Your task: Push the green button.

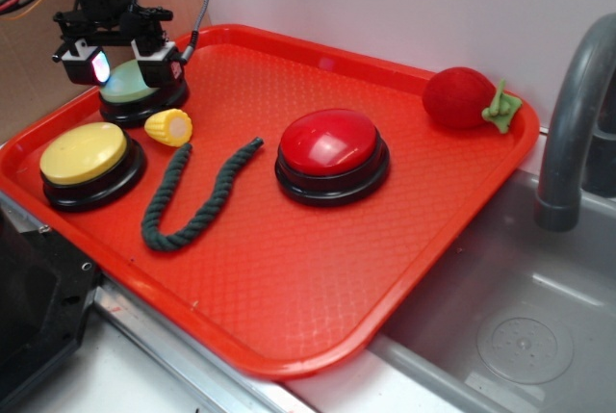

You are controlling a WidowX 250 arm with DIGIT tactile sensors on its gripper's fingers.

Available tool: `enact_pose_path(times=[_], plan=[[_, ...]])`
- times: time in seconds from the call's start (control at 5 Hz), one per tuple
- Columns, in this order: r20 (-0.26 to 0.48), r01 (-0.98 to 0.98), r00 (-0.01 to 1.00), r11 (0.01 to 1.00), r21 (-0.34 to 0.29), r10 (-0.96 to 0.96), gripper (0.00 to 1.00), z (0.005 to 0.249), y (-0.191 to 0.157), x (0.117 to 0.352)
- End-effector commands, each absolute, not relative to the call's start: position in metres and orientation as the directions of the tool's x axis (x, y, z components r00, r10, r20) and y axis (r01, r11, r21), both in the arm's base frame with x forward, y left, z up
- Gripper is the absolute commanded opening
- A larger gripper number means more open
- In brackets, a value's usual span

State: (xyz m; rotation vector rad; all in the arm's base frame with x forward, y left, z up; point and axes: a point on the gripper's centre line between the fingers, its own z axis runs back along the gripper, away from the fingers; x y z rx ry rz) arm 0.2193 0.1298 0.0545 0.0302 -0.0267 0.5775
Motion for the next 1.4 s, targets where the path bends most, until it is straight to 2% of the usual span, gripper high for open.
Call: enact_pose_path(times=[0.0, 0.8, 1.2], plan=[[0.147, -0.586, 0.803, 0.81, 0.018, 0.578, 1.0, 0.099, 0.144, 0.218], [0.199, -0.585, 0.793, 0.811, -0.015, 0.576, 1.0, 0.128, 0.14, 0.21], [0.22, -0.582, 0.793, 0.813, -0.004, 0.568, 1.0, 0.14, 0.133, 0.209]])
